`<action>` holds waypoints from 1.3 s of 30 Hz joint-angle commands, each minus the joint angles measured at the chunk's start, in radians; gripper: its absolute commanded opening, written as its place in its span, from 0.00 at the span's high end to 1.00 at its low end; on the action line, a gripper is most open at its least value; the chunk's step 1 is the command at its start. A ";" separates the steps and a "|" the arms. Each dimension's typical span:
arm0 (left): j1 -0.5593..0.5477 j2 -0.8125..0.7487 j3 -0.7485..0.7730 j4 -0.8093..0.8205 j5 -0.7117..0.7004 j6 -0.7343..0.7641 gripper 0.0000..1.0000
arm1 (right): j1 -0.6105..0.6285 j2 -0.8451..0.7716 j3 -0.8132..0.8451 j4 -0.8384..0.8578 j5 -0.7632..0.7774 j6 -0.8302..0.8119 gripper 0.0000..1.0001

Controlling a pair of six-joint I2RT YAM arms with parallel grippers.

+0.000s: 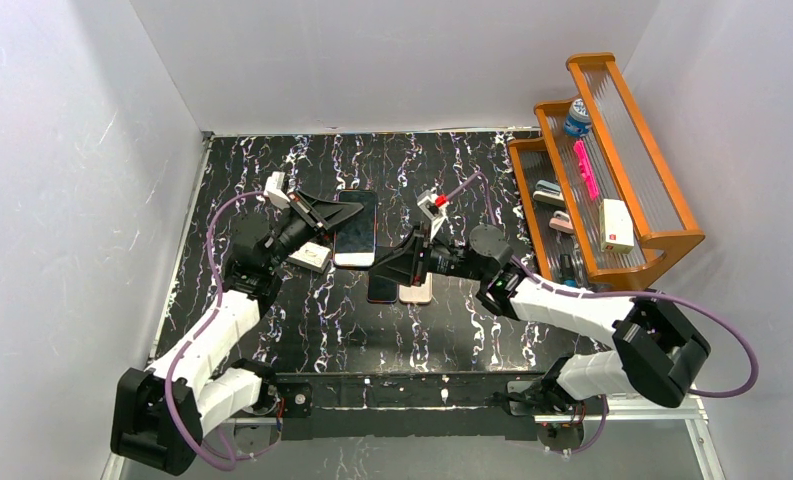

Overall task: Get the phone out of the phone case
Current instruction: Remove the phone case from the phone.

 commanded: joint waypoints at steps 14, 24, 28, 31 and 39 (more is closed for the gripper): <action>-0.117 -0.090 -0.059 0.076 -0.092 0.129 1.00 | -0.037 0.003 0.071 -0.191 0.259 0.092 0.66; -0.111 -0.055 -0.053 0.059 -0.259 0.245 1.00 | -0.037 -0.221 -0.079 -0.186 0.236 0.206 0.41; -0.111 -0.045 -0.052 0.069 -0.256 0.238 1.00 | -0.037 -0.241 -0.097 -0.114 0.194 0.276 0.40; -0.111 -0.043 -0.047 0.071 -0.252 0.235 1.00 | -0.038 -0.220 -0.090 -0.062 0.141 0.330 0.40; -0.111 -0.023 -0.035 0.097 -0.215 0.210 1.00 | -0.032 -0.145 -0.083 0.024 0.085 0.391 0.44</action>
